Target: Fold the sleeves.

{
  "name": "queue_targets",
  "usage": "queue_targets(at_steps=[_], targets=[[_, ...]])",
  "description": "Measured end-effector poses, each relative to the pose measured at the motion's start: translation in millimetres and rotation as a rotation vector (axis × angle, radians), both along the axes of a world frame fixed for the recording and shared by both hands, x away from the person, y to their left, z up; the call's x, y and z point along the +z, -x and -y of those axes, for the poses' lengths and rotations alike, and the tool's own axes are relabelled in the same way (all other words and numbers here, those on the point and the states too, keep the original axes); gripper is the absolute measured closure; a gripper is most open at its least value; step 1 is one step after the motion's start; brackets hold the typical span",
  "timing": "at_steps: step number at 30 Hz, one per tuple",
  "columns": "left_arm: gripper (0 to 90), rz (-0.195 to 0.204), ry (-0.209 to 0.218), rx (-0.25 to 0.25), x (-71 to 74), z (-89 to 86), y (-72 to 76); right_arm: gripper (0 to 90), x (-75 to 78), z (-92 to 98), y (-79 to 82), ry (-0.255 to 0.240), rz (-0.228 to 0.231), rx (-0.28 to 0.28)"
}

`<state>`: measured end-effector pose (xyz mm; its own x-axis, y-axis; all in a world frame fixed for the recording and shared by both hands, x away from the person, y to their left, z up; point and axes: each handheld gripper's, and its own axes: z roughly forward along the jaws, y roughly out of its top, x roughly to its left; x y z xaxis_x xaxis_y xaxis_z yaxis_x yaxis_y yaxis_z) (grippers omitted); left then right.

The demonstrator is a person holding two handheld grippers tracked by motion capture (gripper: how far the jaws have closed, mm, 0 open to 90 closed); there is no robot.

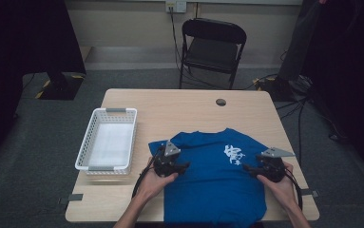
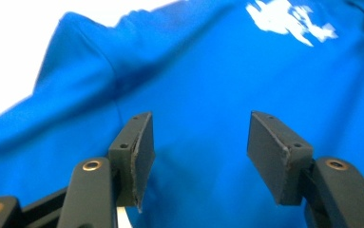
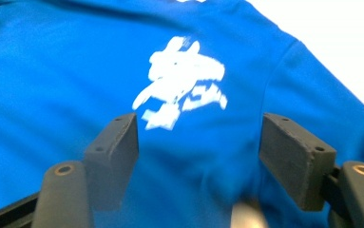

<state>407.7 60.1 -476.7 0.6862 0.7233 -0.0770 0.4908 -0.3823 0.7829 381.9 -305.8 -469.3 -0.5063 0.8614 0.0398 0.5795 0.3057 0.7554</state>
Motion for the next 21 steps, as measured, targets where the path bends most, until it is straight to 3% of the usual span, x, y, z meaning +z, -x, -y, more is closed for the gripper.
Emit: queue_targets(at_steps=[5, 7, 9, 13, 15, 17, 21], targets=[[40.8, -0.013, -0.012, 0.044, -7.1, 5.9, -26.5, 27.0, -12.5, -7.0, -30.1, 0.023, -0.037, -0.055], [40.4, -0.014, -0.006, 0.058, -10.7, 3.6, -32.3, 24.7, -19.1, -7.5, -35.6, 0.053, -0.047, -0.079], [39.8, -0.027, -0.010, 0.088, -15.8, -1.4, -36.6, 24.1, -20.1, -7.3, -38.6, 0.048, -0.041, -0.092], [41.0, -0.012, 0.024, 0.103, -18.7, -8.7, -42.5, 21.5, -19.6, -7.0, -49.6, 0.060, -0.055, -0.104], [41.1, -0.002, 0.017, 0.102, -19.5, -9.4, -47.0, 21.2, -21.5, -6.0, -54.7, 0.049, -0.040, -0.110], [41.1, 0.013, -0.028, 0.096, -18.7, -7.5, -53.8, 21.3, -22.8, -4.7, -57.7, 0.041, -0.028, -0.114], [40.8, 0.007, -0.052, 0.102, -17.7, -3.5, -65.4, 19.7, -20.8, -5.5, -68.4, 0.058, -0.054, -0.118]])
